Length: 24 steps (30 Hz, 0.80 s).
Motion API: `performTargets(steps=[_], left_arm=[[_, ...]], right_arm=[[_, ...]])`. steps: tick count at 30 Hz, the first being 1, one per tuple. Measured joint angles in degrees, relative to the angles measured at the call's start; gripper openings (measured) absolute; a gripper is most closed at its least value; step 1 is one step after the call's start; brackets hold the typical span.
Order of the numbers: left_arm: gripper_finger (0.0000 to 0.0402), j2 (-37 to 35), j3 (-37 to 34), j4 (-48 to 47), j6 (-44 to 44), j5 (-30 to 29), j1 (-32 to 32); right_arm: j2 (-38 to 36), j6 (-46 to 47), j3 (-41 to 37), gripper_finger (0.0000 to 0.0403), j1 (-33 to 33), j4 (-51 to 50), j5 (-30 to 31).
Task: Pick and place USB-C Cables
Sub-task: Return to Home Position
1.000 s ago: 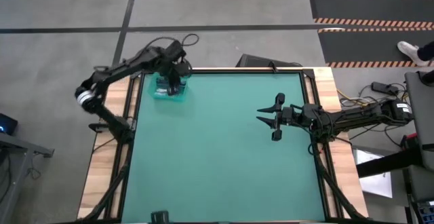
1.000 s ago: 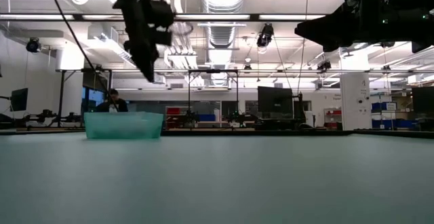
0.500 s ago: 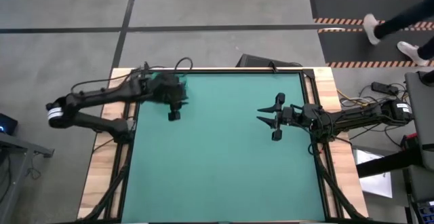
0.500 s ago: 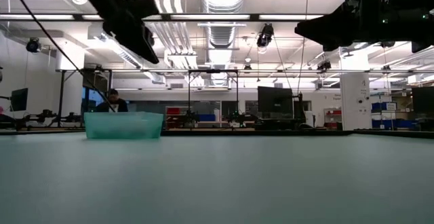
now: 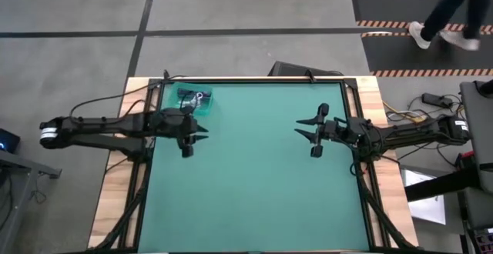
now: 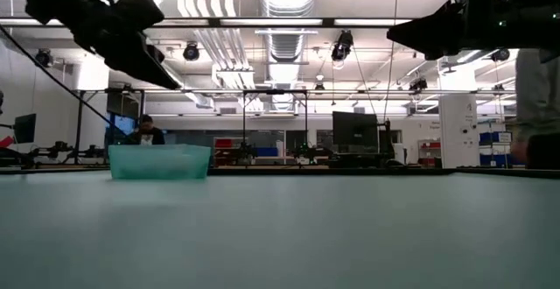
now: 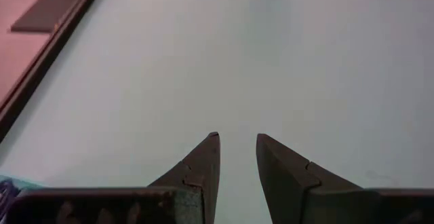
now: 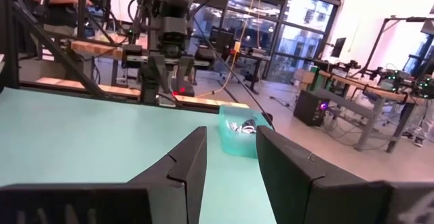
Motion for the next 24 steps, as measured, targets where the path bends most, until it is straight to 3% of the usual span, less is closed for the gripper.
performTargets(steps=[11, 24], left_arm=[[0.0081, -7.95, -8.61, 10.76, -1.84, 0.09, -4.9], [0.0081, -17.1, -11.53, 10.92, -4.02, 0.15, -11.95]], right_arm=[[-6.82, -0.01, 0.0, 0.0118, -0.06, -7.5, 1.47], [-12.62, -2.72, 0.0, 0.0118, -0.08, -13.17, 4.56]])
